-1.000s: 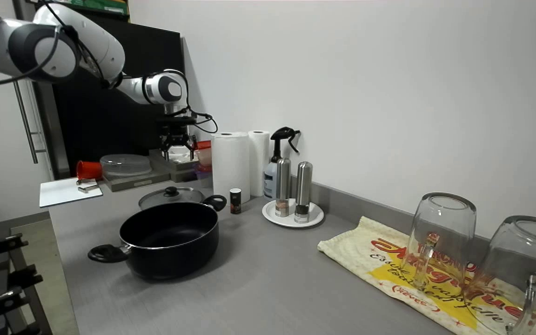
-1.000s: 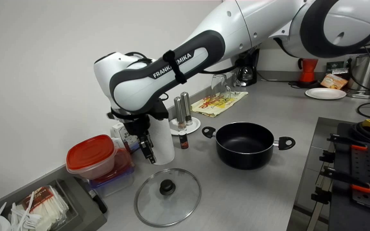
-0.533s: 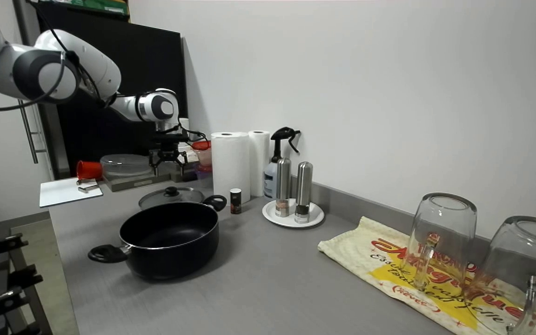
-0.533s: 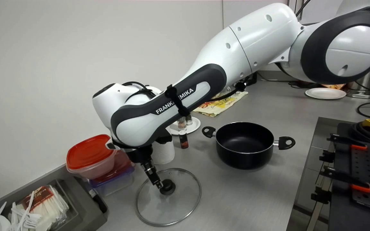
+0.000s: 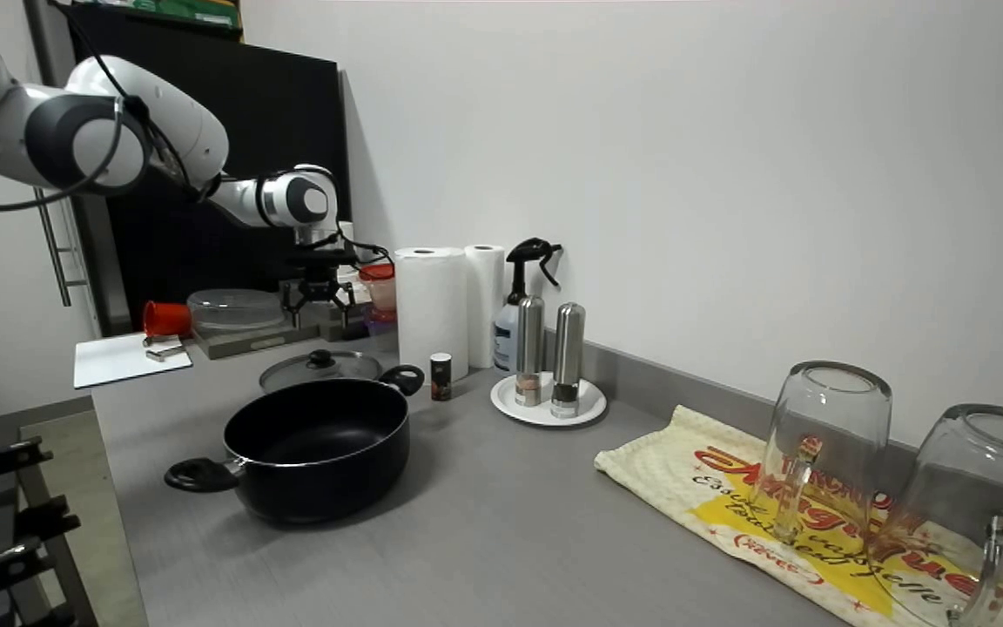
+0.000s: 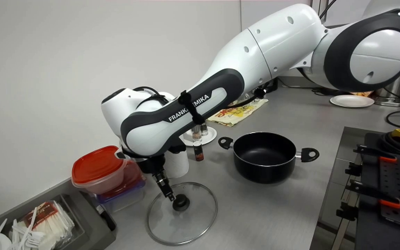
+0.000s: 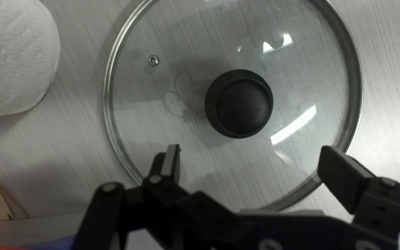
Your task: Put the lid on the black pot
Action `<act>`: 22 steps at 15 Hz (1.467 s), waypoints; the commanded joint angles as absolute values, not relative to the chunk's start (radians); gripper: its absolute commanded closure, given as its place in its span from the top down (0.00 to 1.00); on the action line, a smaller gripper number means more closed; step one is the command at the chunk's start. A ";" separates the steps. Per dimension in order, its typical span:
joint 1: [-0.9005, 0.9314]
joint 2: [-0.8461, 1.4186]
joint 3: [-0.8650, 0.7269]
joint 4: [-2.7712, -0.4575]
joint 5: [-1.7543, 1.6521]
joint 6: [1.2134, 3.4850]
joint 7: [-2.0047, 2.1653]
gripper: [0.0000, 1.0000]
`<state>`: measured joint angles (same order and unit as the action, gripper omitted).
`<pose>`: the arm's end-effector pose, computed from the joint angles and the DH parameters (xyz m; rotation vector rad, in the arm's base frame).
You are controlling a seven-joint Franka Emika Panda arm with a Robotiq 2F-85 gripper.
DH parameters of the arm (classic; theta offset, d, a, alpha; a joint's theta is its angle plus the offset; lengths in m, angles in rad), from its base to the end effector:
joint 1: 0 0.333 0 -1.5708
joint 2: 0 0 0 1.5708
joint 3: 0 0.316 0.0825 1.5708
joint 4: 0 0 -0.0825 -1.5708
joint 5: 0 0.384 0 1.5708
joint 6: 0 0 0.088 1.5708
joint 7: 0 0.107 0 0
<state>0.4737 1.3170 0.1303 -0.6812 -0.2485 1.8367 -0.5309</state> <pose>0.6805 0.3841 0.1316 2.5546 1.6225 -0.2336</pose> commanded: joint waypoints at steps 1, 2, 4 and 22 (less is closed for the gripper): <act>0.458 1.332 0.124 -0.695 -0.246 1.852 -0.514 1.00; 0.450 1.333 0.126 -0.703 -0.242 1.854 -0.513 1.00; 0.438 1.336 0.128 -0.716 -0.240 1.858 -0.511 1.00; 0.404 1.342 0.191 -0.727 -0.216 1.869 -0.539 1.00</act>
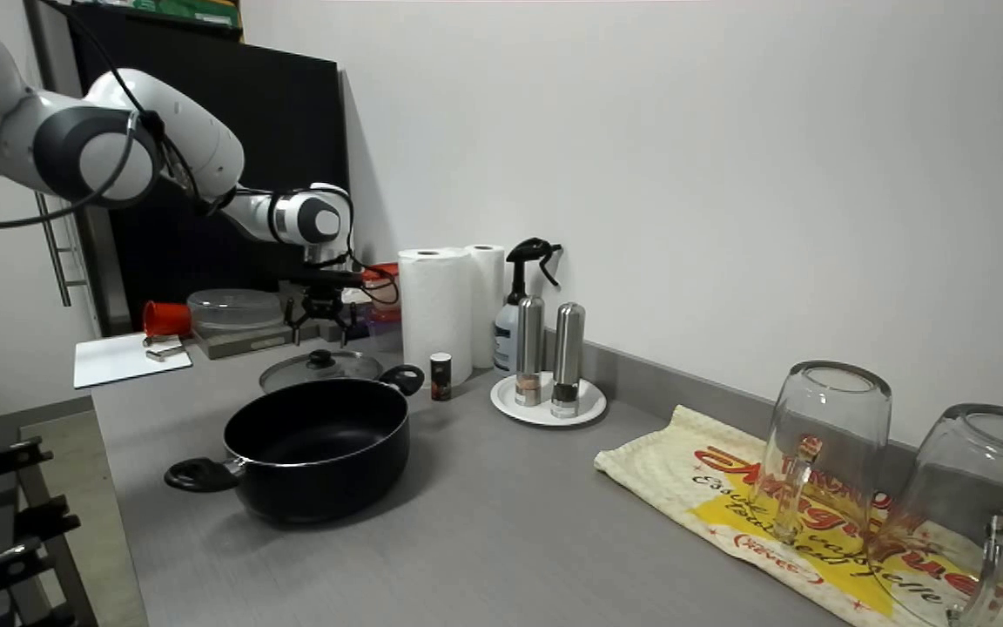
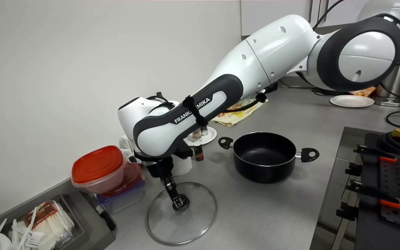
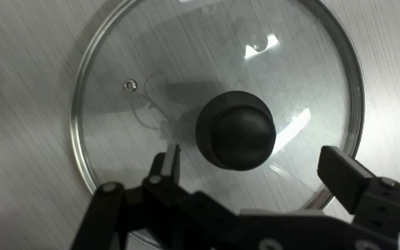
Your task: Put the lid on the black pot
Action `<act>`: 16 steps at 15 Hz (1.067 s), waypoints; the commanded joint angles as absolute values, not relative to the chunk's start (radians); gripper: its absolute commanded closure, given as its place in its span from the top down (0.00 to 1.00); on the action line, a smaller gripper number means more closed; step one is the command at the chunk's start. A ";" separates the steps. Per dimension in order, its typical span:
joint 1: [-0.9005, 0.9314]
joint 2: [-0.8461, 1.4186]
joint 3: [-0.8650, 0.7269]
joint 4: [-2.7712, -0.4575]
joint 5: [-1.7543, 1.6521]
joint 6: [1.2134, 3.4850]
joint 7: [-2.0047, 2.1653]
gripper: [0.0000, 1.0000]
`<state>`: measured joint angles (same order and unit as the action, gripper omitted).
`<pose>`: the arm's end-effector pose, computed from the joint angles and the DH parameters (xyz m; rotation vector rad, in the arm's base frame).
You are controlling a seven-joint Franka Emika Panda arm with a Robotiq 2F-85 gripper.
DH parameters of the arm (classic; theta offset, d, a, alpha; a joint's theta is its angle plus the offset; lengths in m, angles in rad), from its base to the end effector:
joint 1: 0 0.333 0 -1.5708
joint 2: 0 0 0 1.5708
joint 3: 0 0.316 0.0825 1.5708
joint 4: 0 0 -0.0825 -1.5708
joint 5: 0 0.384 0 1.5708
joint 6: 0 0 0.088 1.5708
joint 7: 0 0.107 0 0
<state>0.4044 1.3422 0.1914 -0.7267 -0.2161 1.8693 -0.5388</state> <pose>0.6819 0.3589 0.0967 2.6713 1.6167 -0.2915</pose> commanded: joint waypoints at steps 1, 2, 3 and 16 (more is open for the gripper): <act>0.404 1.342 0.191 -0.727 -0.216 1.869 -0.539 1.00; 0.404 1.342 0.191 -0.727 -0.216 1.869 -0.539 1.00; 0.404 1.342 0.191 -0.727 -0.216 1.869 -0.539 1.00; 0.405 1.372 0.189 -0.732 -0.217 1.866 -0.538 0.74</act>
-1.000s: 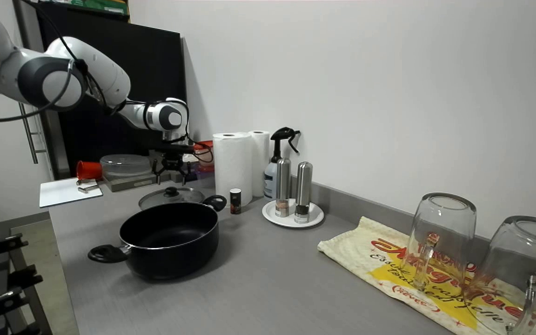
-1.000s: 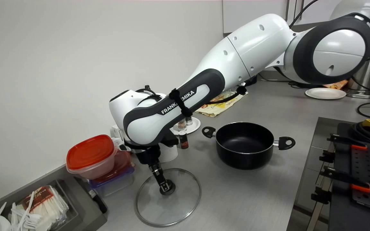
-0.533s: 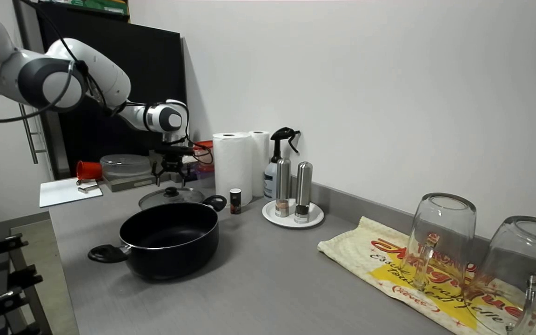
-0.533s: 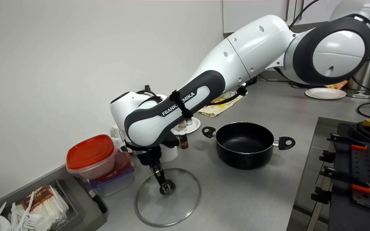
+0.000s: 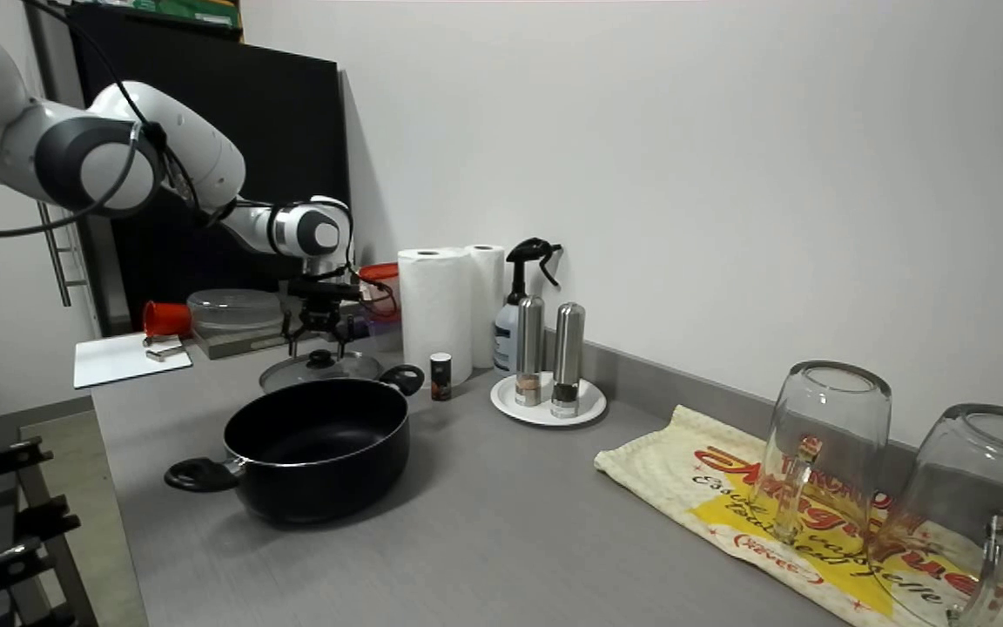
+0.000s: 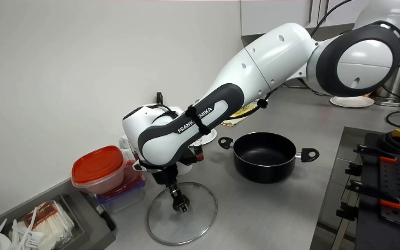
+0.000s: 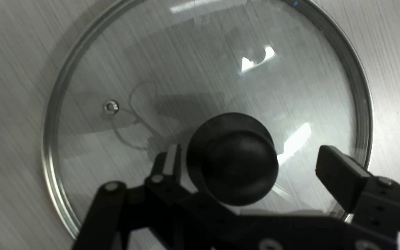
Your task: Put the lid on the black pot
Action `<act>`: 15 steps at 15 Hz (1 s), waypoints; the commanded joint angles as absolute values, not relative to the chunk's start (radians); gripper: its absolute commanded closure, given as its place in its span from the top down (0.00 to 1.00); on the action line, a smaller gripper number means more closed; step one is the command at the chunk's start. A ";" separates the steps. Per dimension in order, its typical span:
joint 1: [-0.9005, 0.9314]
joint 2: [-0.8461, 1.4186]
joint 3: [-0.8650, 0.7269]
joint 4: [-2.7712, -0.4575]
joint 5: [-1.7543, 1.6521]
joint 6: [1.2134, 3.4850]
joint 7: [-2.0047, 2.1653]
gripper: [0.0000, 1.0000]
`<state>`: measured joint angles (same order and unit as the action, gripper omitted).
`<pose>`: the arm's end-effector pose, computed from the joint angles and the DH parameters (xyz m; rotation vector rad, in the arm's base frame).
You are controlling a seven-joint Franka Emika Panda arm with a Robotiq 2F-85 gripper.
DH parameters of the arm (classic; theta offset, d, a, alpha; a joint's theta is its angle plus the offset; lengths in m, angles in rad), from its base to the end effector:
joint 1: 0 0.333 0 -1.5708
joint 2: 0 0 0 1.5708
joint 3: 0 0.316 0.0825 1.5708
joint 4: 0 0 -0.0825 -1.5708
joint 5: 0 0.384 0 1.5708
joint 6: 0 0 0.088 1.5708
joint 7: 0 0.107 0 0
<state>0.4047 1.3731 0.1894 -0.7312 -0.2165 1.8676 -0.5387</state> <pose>0.6738 0.3551 0.0710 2.6673 1.6164 -0.3494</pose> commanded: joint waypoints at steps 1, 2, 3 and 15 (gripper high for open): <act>0.405 1.372 0.188 -0.732 -0.218 1.867 -0.537 0.67; 0.405 1.370 0.187 -0.732 -0.219 1.867 -0.537 0.60; 0.405 1.369 0.187 -0.731 -0.220 1.869 -0.537 0.53; 0.400 1.344 0.189 -0.742 -0.221 1.874 -0.535 0.25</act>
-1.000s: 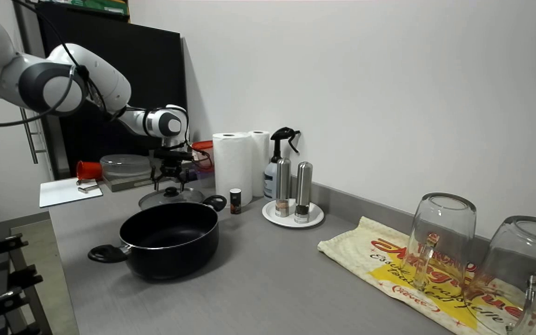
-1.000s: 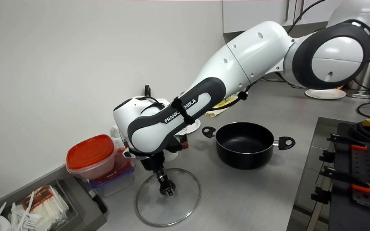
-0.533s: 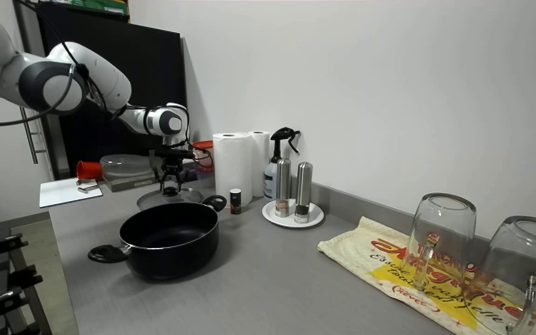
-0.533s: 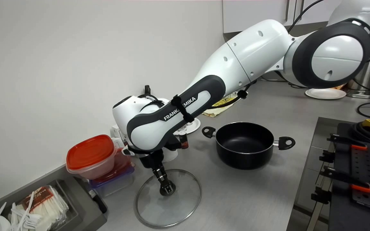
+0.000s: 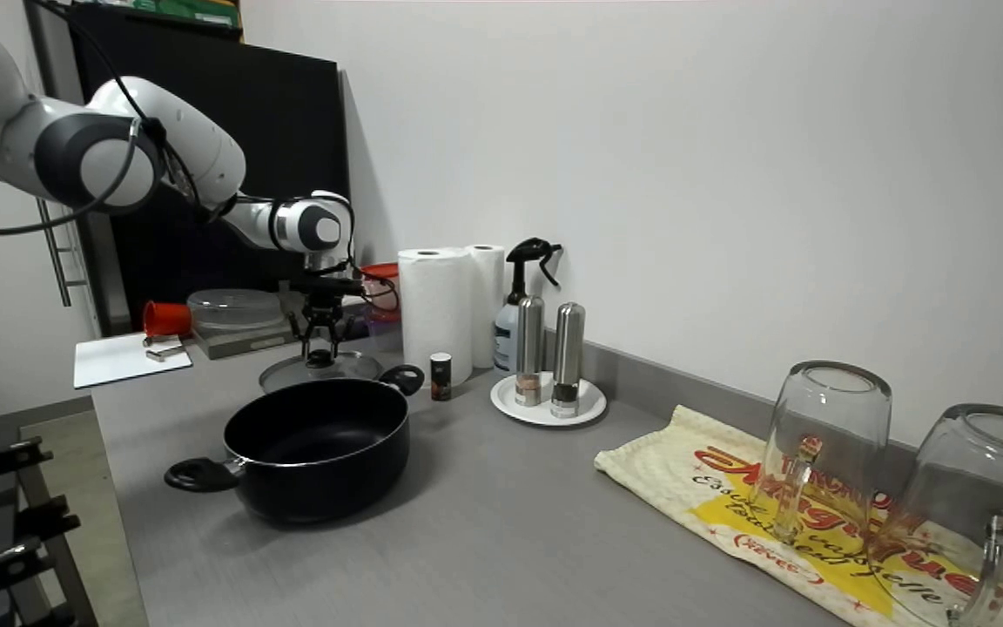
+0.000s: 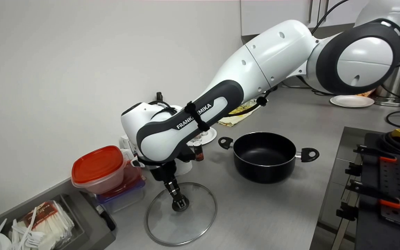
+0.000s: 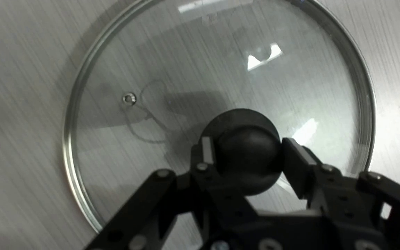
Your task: Put the lid on the black pot
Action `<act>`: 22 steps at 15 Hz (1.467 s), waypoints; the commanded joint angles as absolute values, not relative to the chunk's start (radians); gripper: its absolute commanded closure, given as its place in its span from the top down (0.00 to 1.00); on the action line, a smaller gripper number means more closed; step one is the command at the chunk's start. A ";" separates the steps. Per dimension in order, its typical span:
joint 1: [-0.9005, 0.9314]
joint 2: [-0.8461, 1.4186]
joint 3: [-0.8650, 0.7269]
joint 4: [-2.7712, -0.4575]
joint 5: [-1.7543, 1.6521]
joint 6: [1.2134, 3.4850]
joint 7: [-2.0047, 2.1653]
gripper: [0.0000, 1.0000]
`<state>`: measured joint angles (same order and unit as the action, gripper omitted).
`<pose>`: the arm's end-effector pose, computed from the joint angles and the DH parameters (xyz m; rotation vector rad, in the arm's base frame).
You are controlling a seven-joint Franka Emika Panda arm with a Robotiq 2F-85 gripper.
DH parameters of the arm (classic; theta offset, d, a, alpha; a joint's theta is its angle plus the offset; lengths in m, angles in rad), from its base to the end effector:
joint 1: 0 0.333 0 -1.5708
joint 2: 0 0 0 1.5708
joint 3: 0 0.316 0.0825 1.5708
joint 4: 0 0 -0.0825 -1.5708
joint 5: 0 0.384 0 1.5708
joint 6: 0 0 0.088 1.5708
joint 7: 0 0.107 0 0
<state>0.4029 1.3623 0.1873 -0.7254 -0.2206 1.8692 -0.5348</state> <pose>0.6791 0.3542 0.0817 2.6680 1.6058 -0.3210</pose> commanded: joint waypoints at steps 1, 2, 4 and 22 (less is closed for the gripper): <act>0.399 1.343 0.190 -0.742 -0.219 1.875 -0.535 0.25; 0.399 1.340 0.191 -0.745 -0.218 1.877 -0.534 0.25; 0.398 1.329 0.193 -0.753 -0.217 1.880 -0.532 0.25; 0.424 1.033 0.206 -0.951 -0.226 1.822 -0.511 0.25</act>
<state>0.4201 1.1564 0.2019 -0.8319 -0.2200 1.8433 -0.5337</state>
